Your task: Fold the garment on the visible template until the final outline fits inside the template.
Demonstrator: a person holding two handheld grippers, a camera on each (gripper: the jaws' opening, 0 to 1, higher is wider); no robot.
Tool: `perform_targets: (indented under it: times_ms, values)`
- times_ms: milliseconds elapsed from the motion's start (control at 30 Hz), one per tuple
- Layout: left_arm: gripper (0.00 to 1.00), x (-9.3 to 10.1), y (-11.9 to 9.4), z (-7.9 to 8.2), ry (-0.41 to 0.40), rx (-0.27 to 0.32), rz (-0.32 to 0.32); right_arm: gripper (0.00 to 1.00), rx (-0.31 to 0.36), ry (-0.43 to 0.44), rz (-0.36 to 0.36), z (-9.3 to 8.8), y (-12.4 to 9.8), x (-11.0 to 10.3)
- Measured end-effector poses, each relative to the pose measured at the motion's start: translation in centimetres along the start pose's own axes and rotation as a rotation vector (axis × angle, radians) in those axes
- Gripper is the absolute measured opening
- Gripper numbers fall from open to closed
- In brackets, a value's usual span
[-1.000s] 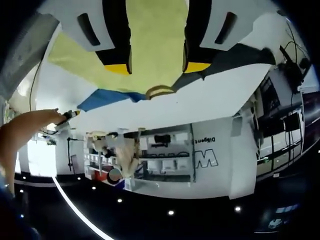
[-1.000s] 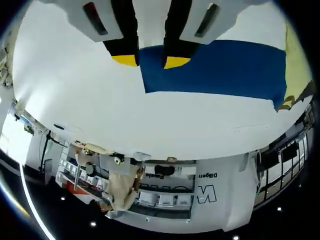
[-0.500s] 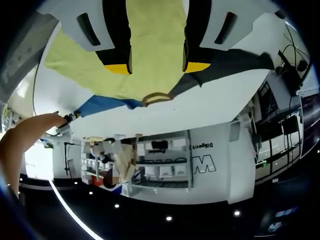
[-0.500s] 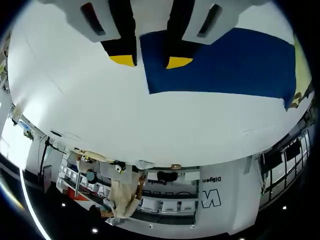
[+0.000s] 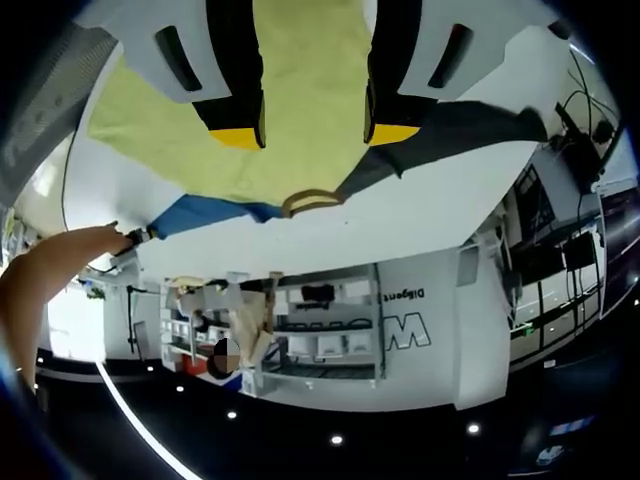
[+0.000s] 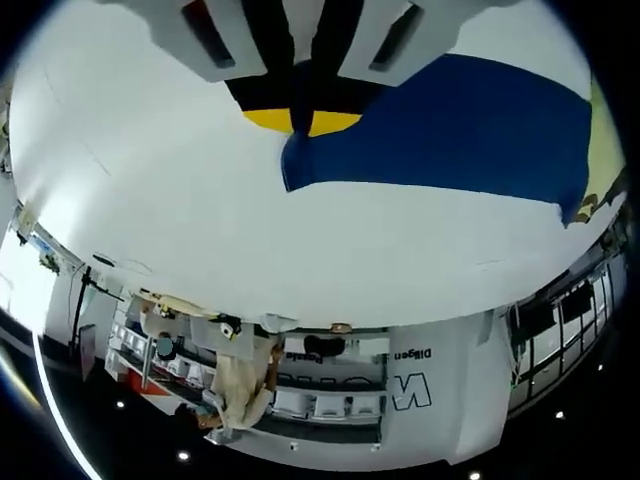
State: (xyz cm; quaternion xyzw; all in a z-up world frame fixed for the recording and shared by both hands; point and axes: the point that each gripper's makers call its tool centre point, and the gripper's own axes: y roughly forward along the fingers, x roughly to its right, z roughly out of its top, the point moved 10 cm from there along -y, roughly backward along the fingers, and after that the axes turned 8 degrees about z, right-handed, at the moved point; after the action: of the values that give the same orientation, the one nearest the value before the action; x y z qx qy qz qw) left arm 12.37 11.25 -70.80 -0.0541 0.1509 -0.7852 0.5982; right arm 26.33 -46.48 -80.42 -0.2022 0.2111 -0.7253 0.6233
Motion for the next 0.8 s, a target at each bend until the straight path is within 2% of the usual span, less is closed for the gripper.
perform_targets:
  times_ms: [100, 200, 300, 333, 400, 467, 533, 567, 633, 800]
  values:
    - [0.39, 0.0, 0.0, -0.1, 0.005, -0.002, 0.001, 0.00, 0.004, -0.009, -0.001, 0.1, 0.0, -0.3]
    - [0.39, -0.1, 0.0, -0.1, 0.006, -0.002, 0.004, 0.00, 0.054, -0.007, -0.018, 1.2, -0.6, -0.3]
    - [0.41, -0.1, -0.1, 0.1, 0.009, 0.004, 0.012, 0.00, 0.028, -0.033, -0.045, 1.6, -1.0, -0.5]
    - [0.42, -0.1, -0.1, 0.1, 0.012, 0.002, 0.012, 0.00, 0.030, -0.003, -0.042, 1.5, -1.1, -0.4]
    - [0.52, -0.2, 0.0, 0.0, 0.005, -0.001, 0.017, 0.00, 0.040, 0.022, -0.037, 1.6, -1.5, -0.4]
    - [0.70, -0.2, 0.1, -0.4, -0.015, -0.034, 0.023, 0.00, 0.044, 0.016, -0.031, 1.7, -1.9, -0.7]
    - [0.88, -0.2, 0.4, -1.1, -0.077, -0.083, 0.039, 0.00, 0.049, 0.009, -0.030, 1.9, -2.3, -0.9]
    - [0.93, -0.2, 0.5, -1.2, -0.105, -0.085, 0.045, 0.00, 0.053, 0.013, -0.030, 2.0, -2.5, -1.0]
    - [0.99, -0.6, 0.6, -1.1, -0.141, -0.075, 0.064, 0.00, 0.062, 0.019, -0.031, 2.3, -3.0, -1.2]
    - [0.99, -0.7, 0.2, -1.0, -0.177, -0.077, 0.051, 0.00, 0.095, 0.036, -0.036, 3.3, -4.3, -1.2]
